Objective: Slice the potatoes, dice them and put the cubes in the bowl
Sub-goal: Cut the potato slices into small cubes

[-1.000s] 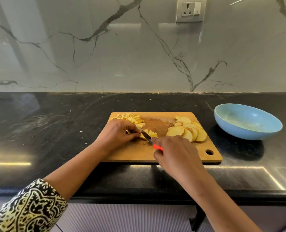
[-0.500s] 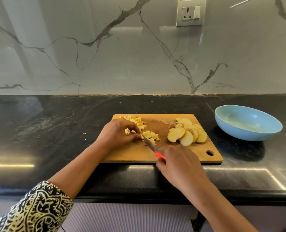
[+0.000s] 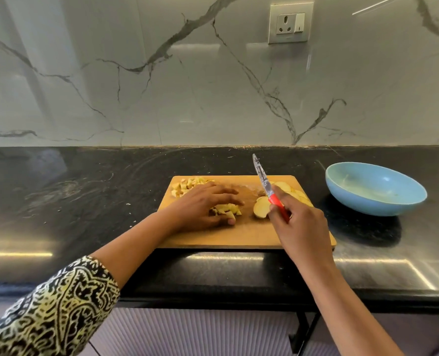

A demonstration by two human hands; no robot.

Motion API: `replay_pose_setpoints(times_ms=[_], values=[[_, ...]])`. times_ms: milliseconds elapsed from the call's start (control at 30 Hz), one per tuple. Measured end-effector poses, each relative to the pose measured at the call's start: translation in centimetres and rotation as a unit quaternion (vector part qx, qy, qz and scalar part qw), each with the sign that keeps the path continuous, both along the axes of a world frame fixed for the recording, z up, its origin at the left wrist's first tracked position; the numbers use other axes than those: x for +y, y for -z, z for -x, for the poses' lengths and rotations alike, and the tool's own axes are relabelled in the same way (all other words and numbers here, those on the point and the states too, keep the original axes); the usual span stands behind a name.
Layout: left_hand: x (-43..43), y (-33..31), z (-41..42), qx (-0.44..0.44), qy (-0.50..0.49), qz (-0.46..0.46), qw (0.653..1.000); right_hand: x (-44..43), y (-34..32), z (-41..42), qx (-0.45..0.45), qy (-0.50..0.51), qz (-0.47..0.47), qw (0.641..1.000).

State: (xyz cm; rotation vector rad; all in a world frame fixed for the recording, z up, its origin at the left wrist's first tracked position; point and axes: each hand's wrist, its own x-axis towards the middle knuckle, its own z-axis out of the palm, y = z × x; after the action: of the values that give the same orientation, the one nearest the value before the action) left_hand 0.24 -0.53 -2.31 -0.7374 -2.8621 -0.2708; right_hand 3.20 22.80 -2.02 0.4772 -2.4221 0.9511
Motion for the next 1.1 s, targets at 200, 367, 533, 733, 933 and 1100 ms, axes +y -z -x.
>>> replay_pose_setpoints(times_ms=[200,367,533,733,933,1100], values=[[-0.4,-0.9,2.4,0.071,0.005,0.029,0.997,0.1,0.2,0.3,-0.025,-0.011,-0.005,1.000],[-3.1,-0.9,3.1,0.118,-0.054,-0.039,0.991,0.2,0.3,0.7,-0.042,-0.018,-0.002,0.999],[-4.9,-1.0,2.4,0.097,-0.078,-0.147,0.981,0.3,0.3,1.0,-0.042,-0.017,0.000,0.999],[-4.8,-1.1,2.0,0.091,-0.109,-0.222,0.964,0.7,0.3,1.2,-0.042,-0.008,0.016,0.999],[-0.1,-0.6,0.8,0.101,0.103,-0.060,0.988,1.0,0.7,1.8,-0.050,0.001,0.042,0.998],[0.4,-0.5,1.6,0.147,0.135,0.067,0.978,1.0,0.8,1.8,-0.046,-0.001,0.041,0.998]])
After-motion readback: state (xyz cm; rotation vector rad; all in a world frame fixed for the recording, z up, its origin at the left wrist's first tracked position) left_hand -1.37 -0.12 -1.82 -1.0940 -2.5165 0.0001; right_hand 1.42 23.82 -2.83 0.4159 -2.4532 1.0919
